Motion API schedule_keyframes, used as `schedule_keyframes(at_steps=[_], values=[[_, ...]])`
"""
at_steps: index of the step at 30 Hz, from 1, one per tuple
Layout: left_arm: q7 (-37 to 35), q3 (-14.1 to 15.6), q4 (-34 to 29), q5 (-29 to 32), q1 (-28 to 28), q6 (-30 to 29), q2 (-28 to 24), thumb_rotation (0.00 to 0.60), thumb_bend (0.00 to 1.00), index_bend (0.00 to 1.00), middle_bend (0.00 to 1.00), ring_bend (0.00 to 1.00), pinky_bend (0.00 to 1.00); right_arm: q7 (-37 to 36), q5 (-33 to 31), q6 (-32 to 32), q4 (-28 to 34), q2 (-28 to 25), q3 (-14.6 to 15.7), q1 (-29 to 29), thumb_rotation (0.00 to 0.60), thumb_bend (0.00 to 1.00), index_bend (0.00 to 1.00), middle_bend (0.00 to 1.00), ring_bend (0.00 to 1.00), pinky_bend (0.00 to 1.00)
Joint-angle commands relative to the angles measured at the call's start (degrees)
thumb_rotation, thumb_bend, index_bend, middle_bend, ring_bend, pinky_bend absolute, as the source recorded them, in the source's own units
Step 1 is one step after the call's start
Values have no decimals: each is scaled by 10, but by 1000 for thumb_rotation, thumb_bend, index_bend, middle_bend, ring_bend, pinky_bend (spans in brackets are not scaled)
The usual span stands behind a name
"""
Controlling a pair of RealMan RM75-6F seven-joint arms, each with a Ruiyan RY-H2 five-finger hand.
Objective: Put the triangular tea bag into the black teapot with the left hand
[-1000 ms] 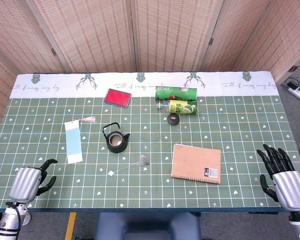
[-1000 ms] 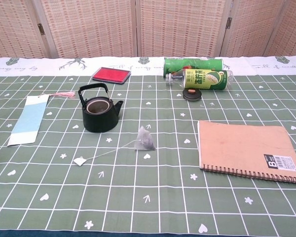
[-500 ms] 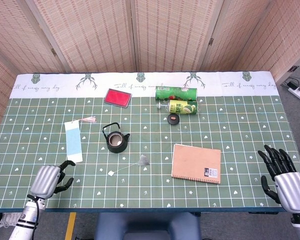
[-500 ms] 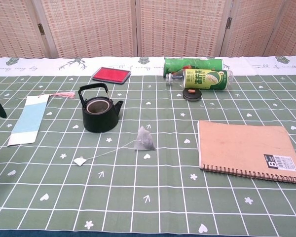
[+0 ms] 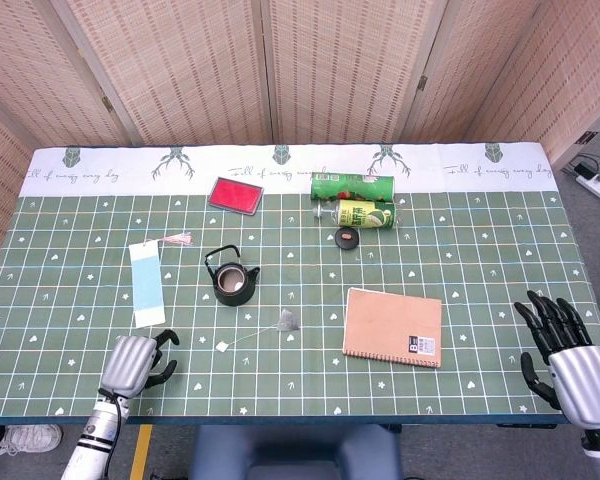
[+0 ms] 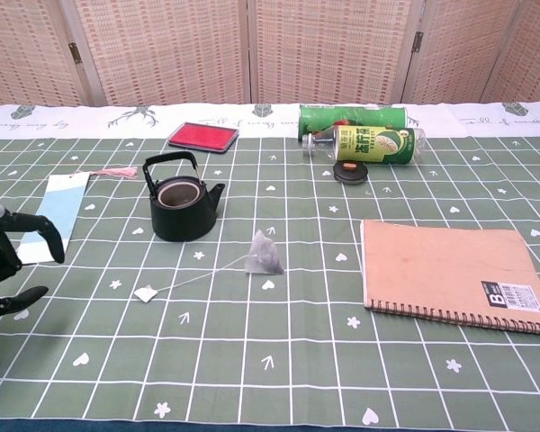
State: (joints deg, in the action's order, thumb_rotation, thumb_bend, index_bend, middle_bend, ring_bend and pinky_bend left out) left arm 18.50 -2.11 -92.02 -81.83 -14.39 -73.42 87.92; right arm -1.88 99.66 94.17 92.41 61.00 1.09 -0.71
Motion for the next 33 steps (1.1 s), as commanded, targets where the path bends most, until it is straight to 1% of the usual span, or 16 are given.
schedule_keyframes(at_steps=[1,6,13,19,33], values=[[13,-3,13,-1,-5,-4,23,600,330,429,1000,1000,1000,-7,0,4,-2,-2,0,2,600,622,0,0,18,0],[42,-2,43,-15,-10,-17,58,600,330,432,1000,1000,1000,-22,5,15,-4,-7,-1,4,600,622,0,0,20,0],[58,2,90,-23,-21,-11,101,600,330,431,1000,1000,1000,-45,10,40,-7,-15,-1,15,600,622,0,0,21,0],[50,5,129,-30,-30,-4,125,600,329,421,1000,1000,1000,-67,10,54,-12,-20,-3,20,600,622,0,0,22,0],[25,3,208,-41,-57,17,166,600,328,431,1000,1000,1000,-80,8,69,-17,-25,-4,30,600,622,0,0,21,0]])
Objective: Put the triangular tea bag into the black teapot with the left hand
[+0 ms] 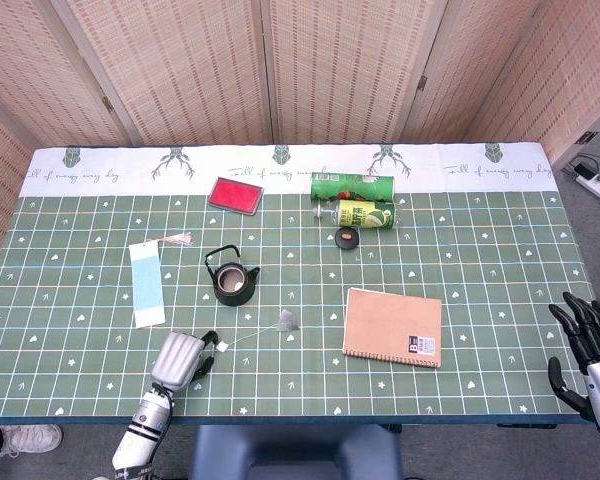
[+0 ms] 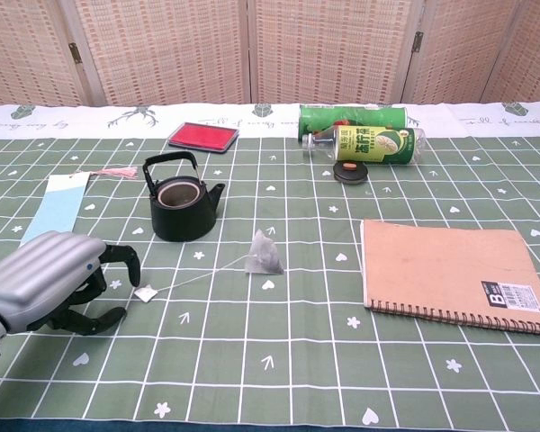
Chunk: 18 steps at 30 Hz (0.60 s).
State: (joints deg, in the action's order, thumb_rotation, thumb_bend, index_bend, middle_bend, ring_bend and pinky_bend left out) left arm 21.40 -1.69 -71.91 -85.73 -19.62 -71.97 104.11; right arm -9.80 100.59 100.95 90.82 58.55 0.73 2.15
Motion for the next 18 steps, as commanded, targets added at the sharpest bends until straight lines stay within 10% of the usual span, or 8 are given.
schedule_keyframes(at_steps=[1,18], values=[[-6,-3,12,-3,-7,3,6,600,328,432,1000,1000,1000,-2,-2,2,-1,0,-1,2,600,622,0,0,21,0],[-15,-9,35,5,-22,13,18,600,328,451,1000,1000,1000,-12,-10,3,-1,-4,-5,5,600,622,0,0,21,0]])
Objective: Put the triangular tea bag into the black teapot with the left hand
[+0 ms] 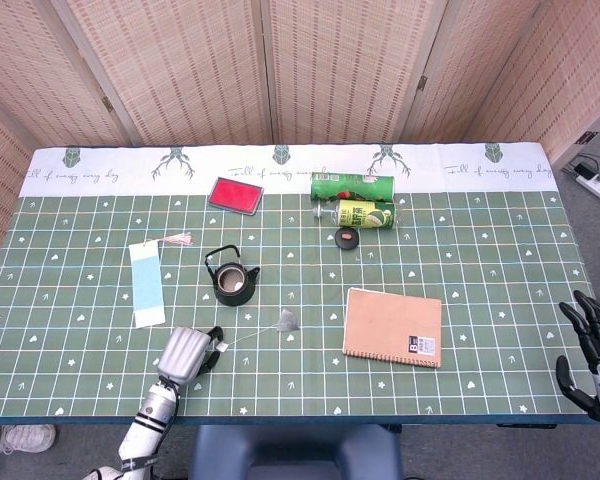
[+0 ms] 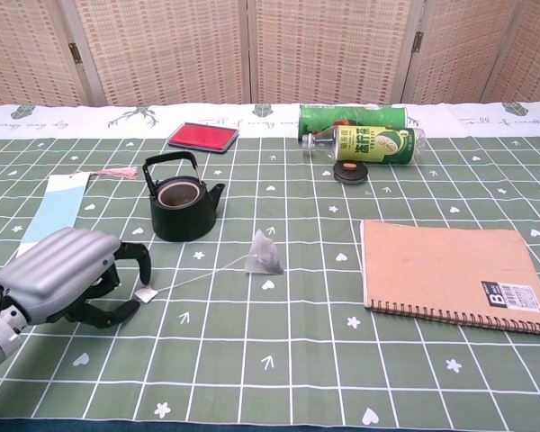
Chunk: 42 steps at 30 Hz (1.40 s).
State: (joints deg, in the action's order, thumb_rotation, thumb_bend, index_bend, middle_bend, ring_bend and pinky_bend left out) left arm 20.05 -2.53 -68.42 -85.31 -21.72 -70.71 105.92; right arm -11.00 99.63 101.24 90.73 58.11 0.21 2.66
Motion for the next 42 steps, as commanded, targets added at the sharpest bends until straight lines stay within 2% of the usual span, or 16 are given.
schedule_keyframes(at_steps=[1,20,36,42], values=[[-2,0,1,0,-1,-1,1,600,328,453,1000,1000,1000,0,0,0,0,0,0,0,600,622,0,0,21,0],[-15,4,11,-1,-8,1,7,600,328,479,1000,1000,1000,1,-3,-3,2,-1,-2,2,600,622,0,0,21,0],[-43,6,29,-7,-11,-5,13,600,328,546,1000,1000,1000,4,-7,-9,4,-1,-5,1,600,622,0,0,23,0],[-53,6,27,-8,-13,-5,11,600,365,555,1000,1000,1000,7,-9,-13,4,0,-6,0,600,621,0,0,23,0]])
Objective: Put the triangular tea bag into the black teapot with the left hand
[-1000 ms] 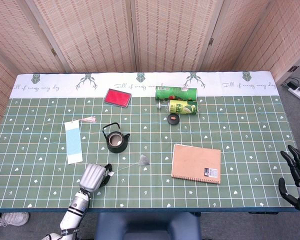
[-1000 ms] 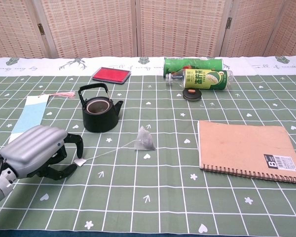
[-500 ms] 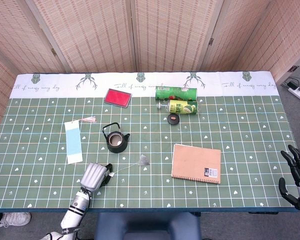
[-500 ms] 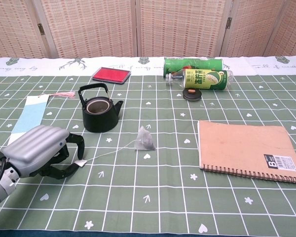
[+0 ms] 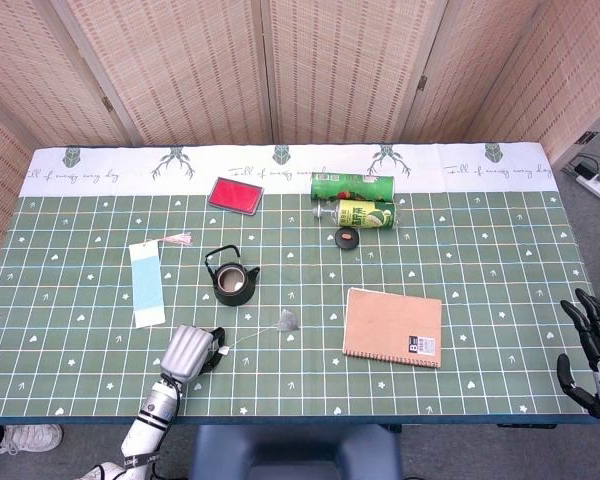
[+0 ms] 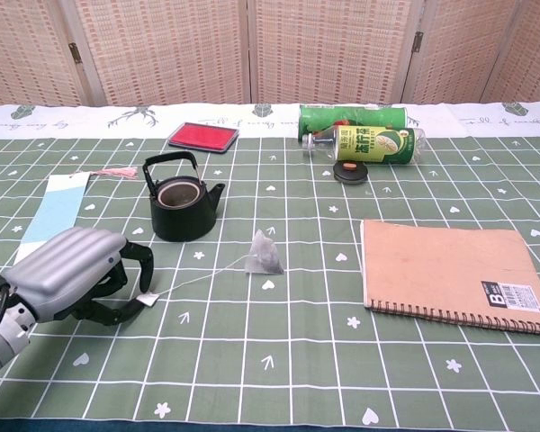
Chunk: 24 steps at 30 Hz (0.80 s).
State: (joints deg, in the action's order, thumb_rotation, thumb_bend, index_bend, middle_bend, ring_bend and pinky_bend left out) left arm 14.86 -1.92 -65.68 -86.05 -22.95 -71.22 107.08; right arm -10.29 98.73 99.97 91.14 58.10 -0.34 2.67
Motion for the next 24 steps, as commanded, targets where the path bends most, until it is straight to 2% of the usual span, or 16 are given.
schedule_keyframes(at_steps=[1,8,18,24], values=[[-5,0,0,-1,-1,0,0,600,378,561,1000,1000,1000,1,-1,0,0,0,-1,0,600,621,0,0,23,0],[-31,3,11,-10,-4,-4,2,600,425,631,1000,1000,1000,1,-2,2,0,1,-2,1,600,622,0,0,22,0],[-45,4,18,-17,-5,-12,0,600,426,645,1000,1000,1000,3,-4,1,0,1,-4,1,600,622,0,0,22,0],[-38,-14,-10,-21,-14,-27,-22,600,425,646,1000,1000,1000,-8,-5,10,-3,0,-7,4,600,621,0,0,21,0]])
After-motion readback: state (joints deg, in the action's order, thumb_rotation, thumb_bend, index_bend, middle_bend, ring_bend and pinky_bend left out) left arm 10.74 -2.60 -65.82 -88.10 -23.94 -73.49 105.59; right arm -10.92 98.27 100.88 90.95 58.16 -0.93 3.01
